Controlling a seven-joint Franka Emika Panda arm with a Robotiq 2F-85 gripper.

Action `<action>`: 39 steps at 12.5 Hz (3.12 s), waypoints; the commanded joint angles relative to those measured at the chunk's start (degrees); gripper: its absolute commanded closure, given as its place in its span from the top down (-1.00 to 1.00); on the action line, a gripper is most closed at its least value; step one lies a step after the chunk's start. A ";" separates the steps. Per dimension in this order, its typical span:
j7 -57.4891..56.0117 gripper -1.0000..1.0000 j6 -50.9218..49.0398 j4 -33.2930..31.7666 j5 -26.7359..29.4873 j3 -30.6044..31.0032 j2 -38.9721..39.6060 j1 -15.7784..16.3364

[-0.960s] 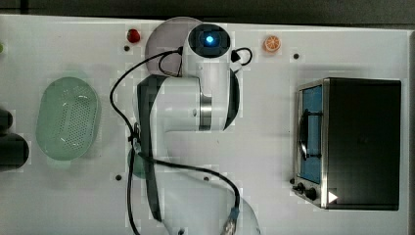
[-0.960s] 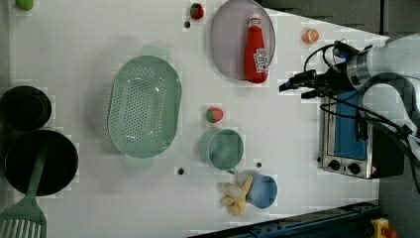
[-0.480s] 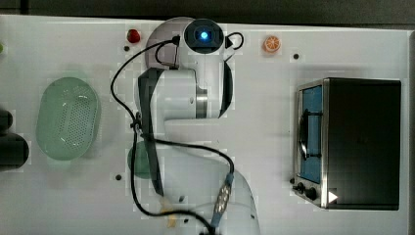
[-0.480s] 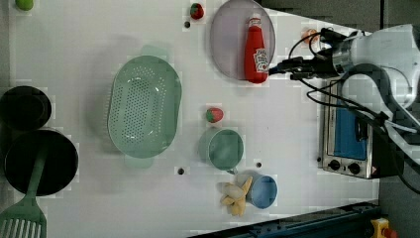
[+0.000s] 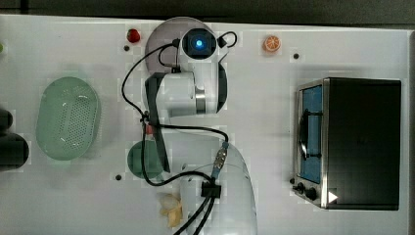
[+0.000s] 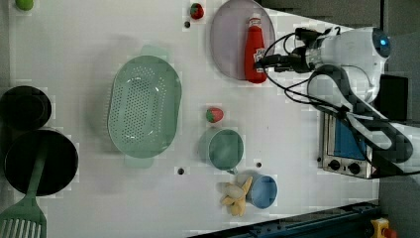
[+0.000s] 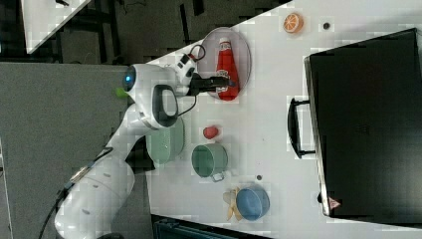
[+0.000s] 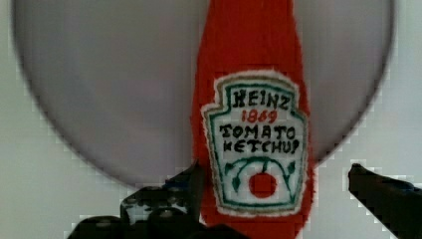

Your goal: Pick ketchup from plate and place it on table.

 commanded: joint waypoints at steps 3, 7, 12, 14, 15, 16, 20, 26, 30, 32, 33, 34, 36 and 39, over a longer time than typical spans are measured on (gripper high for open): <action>-2.43 1.00 4.49 3.17 0.18 -0.17 3.24 0.48; -2.43 1.00 6.36 4.37 0.17 -0.22 5.34 0.81; -2.42 0.27 6.50 4.68 0.18 -0.22 5.62 0.75; -2.28 0.27 6.37 4.70 0.18 -0.26 5.09 0.64; -2.08 0.26 6.37 4.94 0.20 -0.26 4.60 0.56; -2.00 0.26 6.08 5.46 0.25 -0.25 3.83 0.46; -0.62 0.27 -3.27 8.85 1.75 -0.24 -2.04 -0.19; 4.32 0.27 -19.90 10.71 6.46 -0.30 -12.08 -3.45; 5.50 0.26 -27.69 6.16 6.60 -1.12 -20.95 -5.39; 7.64 0.26 -28.46 0.28 6.59 -1.72 -25.77 -5.66; 9.34 0.26 -27.83 -3.01 6.59 -1.99 -27.99 -5.66; 10.80 0.26 -26.81 -6.49 6.59 -2.18 -30.01 -5.66; 12.41 0.27 -23.05 -13.53 6.59 -2.49 -33.25 -5.66; 12.40 0.27 -13.77 -23.25 6.58 -2.67 -35.27 -5.67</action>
